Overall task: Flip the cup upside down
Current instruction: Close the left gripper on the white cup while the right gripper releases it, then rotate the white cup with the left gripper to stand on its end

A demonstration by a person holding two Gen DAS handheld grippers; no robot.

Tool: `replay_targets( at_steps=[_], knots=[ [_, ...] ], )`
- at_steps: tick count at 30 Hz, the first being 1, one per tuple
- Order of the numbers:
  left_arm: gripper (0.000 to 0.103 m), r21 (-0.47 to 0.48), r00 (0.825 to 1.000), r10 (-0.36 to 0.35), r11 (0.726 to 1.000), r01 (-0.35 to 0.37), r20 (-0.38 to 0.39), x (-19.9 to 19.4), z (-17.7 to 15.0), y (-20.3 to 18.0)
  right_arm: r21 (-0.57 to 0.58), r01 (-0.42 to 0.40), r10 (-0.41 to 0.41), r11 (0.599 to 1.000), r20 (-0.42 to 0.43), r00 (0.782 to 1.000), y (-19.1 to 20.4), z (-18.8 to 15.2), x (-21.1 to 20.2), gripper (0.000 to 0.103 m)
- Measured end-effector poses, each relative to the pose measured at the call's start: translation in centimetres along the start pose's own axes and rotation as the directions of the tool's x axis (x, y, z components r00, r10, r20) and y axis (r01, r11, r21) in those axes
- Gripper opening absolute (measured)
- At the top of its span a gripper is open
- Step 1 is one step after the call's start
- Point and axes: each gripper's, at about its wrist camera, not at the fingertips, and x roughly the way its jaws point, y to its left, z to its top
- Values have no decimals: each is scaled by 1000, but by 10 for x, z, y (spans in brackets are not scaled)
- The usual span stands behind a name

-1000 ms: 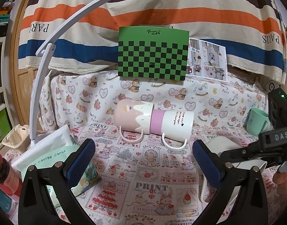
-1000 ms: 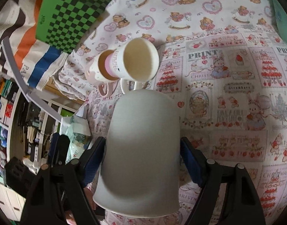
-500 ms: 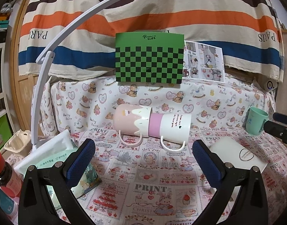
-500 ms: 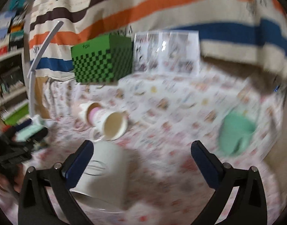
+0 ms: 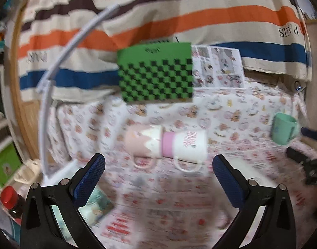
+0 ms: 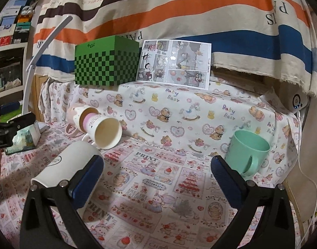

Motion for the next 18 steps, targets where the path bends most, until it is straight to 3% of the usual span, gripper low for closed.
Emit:
replay_targets(
  at_steps=[2, 4, 8, 10, 14, 16, 18],
  knots=[
    [103, -19, 996, -24, 1000, 23, -91, 7, 14, -8, 13, 2, -2, 1000, 6, 1000, -2, -1, -1, 103],
    [103, -7, 974, -38, 999, 38, -225, 23, 27, -22, 27, 16, -16, 999, 6, 1000, -4, -1, -1, 103],
    [103, -39, 878, -105, 994, 98, -467, 57, 39, -47, 77, 65, -66, 995, 10, 998, -11, -1, -3, 103],
    [103, -84, 826, -158, 987, 134, -541, 71, 38, -59, 112, 81, -83, 990, 14, 996, -17, -1, -4, 103],
    [103, -173, 768, -204, 977, 122, -607, 92, 29, -72, 165, 104, -104, 981, -6, 995, -27, -2, -1, 103],
    [103, -230, 726, -235, 967, 108, -646, 103, 23, -74, 195, 116, -115, 974, -15, 993, -33, -3, 1, 103],
    [102, -261, 695, -254, 960, 99, -672, 112, 18, -76, 228, 134, -131, 964, -31, 991, -39, -4, 3, 103]
  ],
)
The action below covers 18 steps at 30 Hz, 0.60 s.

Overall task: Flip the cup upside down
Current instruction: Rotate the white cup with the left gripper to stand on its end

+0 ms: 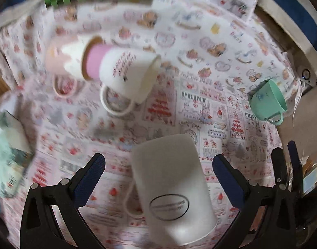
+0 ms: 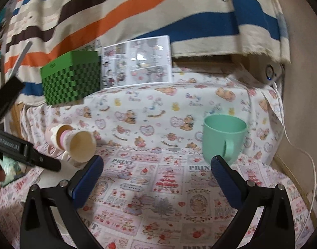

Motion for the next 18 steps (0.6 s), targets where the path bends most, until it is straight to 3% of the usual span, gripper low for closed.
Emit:
replay_targets(
  at_steps=[2, 7, 11, 13, 18],
  knots=[
    [95, -13, 1000, -1, 1000, 1, -20, 7, 1, -1, 37, 10, -9, 999, -15, 1000, -7, 0, 3, 103],
    [89, -4, 998, 10, 1000, -10, -67, 25, 1, -3, 101, 19, -15, 995, -40, 999, -19, 0, 8, 103],
    [82, -30, 993, -41, 999, 38, -113, 37, 0, 0, 106, 24, -19, 994, -52, 998, -19, 0, 9, 103],
    [81, -28, 994, -38, 999, 36, -98, 34, -1, 0, 107, 22, -17, 994, -52, 998, -19, 0, 10, 103],
    [79, 77, 1000, -13, 997, 12, 12, 3, -7, -11, 106, 25, -20, 994, -48, 999, -19, 0, 9, 103]
  ],
)
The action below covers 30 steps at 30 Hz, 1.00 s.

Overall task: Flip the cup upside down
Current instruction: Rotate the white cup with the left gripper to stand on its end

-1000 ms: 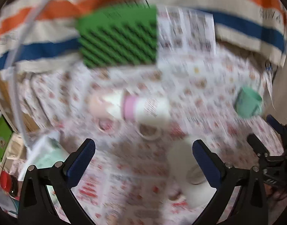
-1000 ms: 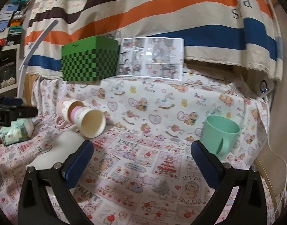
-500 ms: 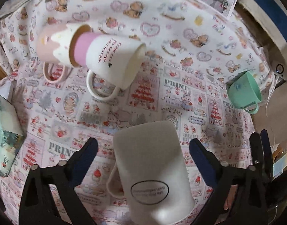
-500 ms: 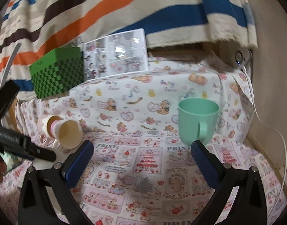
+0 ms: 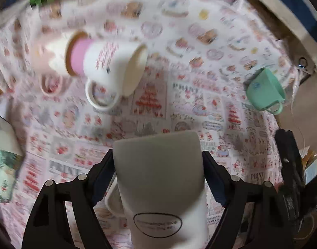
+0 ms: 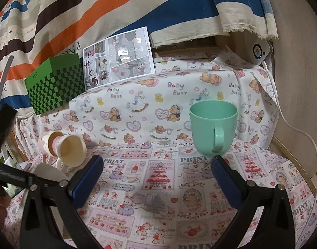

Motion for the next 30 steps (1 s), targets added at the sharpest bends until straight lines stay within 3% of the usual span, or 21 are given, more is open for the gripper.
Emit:
replay_targets(
  at_steps=[6, 12, 14, 18, 22, 26, 30],
  knots=[
    [77, 76, 982, 66, 994, -81, 179, -48, -6, -5, 2, 4, -4, 1000, 14, 1000, -1, 0, -2, 103],
    [76, 134, 934, 161, 968, -213, 319, -57, -9, -14, 4, 6, -6, 1000, 14, 1000, -1, 0, -3, 103],
    [76, 144, 926, 169, 963, -228, 337, -53, -9, -16, 5, 5, -5, 1000, 11, 1000, -2, 0, -3, 103],
    [76, 155, 927, 145, 966, -209, 346, -45, -10, -16, 8, 5, -5, 1000, 3, 1000, -3, 1, -1, 103],
    [76, 181, 908, 180, 948, -263, 379, -36, -13, -20, 6, 4, -4, 1000, 3, 1000, -2, 0, 0, 103],
    [76, 185, 905, 182, 945, -269, 385, -29, -12, -20, -5, 2, -2, 1000, 0, 1000, -1, 0, 0, 103],
    [77, 160, 917, 145, 963, -217, 371, -26, -6, -13, -11, 0, 0, 1000, 0, 1000, 0, 0, 1, 103]
  ],
)
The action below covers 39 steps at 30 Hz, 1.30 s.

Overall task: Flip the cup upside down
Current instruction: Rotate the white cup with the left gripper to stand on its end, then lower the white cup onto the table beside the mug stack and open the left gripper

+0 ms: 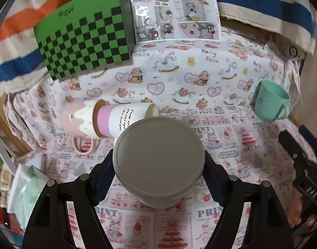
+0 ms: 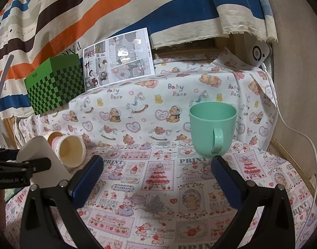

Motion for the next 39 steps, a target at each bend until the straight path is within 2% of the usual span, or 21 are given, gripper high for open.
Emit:
replay_targets(
  at_steps=[4, 6, 7, 9, 12, 16, 19, 24, 27, 28, 32, 36, 39],
  knots=[
    [77, -9, 999, -27, 1000, 27, 46, -1, 2, 5, 3, -1, 1, 1000, -2, 1000, 0, 0, 0, 103],
    [82, -2, 994, -22, 1000, 22, 103, -8, 2, 6, 6, -2, 2, 1000, -5, 1000, 0, -1, 0, 103],
    [88, -1, 991, -32, 999, 33, 130, -13, 3, 8, 5, -2, 2, 1000, -5, 1000, -1, 0, 0, 103],
    [91, -11, 982, -61, 998, 64, 181, -24, 4, 14, 2, -3, 3, 1000, -4, 1000, 0, 0, 0, 103],
    [95, -30, 962, -81, 995, 92, 263, -44, 4, 26, -12, -7, 7, 1000, 3, 1000, 2, -1, 0, 103],
    [103, -34, 919, -52, 997, 71, 391, -71, -6, 43, -36, -8, 9, 999, 23, 1000, 8, -2, -4, 103],
    [103, -42, 901, -48, 996, 73, 431, -83, -16, 57, -62, -13, 15, 998, 38, 999, 13, -3, -7, 103],
    [103, -34, 880, -8, 999, 27, 475, -95, -40, 72, -100, -21, 27, 995, 61, 998, 20, -3, -12, 103],
    [103, -19, 860, 15, 1000, -7, 509, -100, -58, 76, -126, -29, 39, 992, 74, 997, 25, -4, -15, 103],
    [103, -16, 857, 19, 1000, -13, 514, -101, -63, 77, -132, -32, 42, 991, 78, 996, 26, -5, -16, 103],
    [103, -16, 873, 18, 1000, -11, 488, -93, -74, 81, -181, -39, 59, 983, 105, 993, 35, -7, -21, 103],
    [103, -22, 866, 32, 999, -24, 498, -85, -83, 84, -218, -46, 75, 975, 125, 989, 42, -9, -26, 103],
    [103, -39, 870, 35, 999, -18, 493, -77, -87, 87, -213, -51, 78, 976, 119, 990, 41, -9, -25, 103]
  ],
)
